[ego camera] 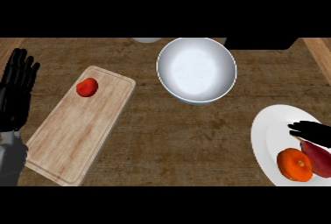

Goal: Pick the pear from the plate and place it in the bowl

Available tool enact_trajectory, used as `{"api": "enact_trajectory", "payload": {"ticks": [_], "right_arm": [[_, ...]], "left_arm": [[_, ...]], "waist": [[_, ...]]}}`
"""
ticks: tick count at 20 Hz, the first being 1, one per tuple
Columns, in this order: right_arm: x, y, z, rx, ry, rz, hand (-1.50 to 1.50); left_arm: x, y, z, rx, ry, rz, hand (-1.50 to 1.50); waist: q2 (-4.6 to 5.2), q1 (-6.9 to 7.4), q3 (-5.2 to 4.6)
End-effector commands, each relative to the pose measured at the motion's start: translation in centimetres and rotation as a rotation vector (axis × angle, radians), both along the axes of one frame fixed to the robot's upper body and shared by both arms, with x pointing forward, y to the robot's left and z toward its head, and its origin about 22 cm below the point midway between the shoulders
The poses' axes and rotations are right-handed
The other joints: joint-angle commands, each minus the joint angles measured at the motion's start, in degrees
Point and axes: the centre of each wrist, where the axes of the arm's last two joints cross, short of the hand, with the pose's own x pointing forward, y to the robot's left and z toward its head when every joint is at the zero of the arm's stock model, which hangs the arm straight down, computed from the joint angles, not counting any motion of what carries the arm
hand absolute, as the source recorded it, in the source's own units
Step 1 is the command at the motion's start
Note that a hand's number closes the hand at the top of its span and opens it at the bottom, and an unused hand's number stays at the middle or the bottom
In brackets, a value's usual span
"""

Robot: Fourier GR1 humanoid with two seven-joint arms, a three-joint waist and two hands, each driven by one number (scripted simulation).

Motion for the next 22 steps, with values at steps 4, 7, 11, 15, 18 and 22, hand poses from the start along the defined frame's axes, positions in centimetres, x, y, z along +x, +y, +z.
{"api": "enact_trajectory", "payload": {"ticks": [4, 7, 11, 15, 18, 22], "right_arm": [[-0.5, 0.0, -2.5, -0.019, 0.044, -0.007, -1.5], [1.1, 0.9, -3.0, 0.011, 0.007, 0.033, 1.5], [0.7, 0.3, -2.6, 0.088, -0.075, 0.058, 1.5], [1.2, 0.5, -2.5, 0.104, -0.107, 0.071, 1.5], [2.5, 0.6, -0.3, 0.111, -0.13, 0.078, 1.5], [-4.7, -5.2, -3.2, -0.09, -0.016, -0.656, 1.5]], "left_arm": [[-1.8, 1.4, -1.6, -0.003, -0.001, 0.003, 0.0], [-1.8, 0.1, 1.8, 0.018, -0.015, 0.013, 0.0], [-0.1, -0.8, 0.0, 0.001, 0.008, 0.009, 0.0], [0.2, -1.1, 0.5, 0.015, -0.005, 0.001, 0.0], [-0.2, 0.2, 1.3, -0.013, 0.003, 0.001, 0.0], [-1.4, 1.6, -0.3, 0.025, 0.026, 0.087, 0.0]], "waist": [[-0.05, -0.1, -0.01], [-0.04, 0.46, 0.05], [-0.01, -0.17, 0.02], [-0.02, -0.28, 0.02], [-0.06, 0.01, 0.01], [-0.98, -5.38, -0.42]]}}
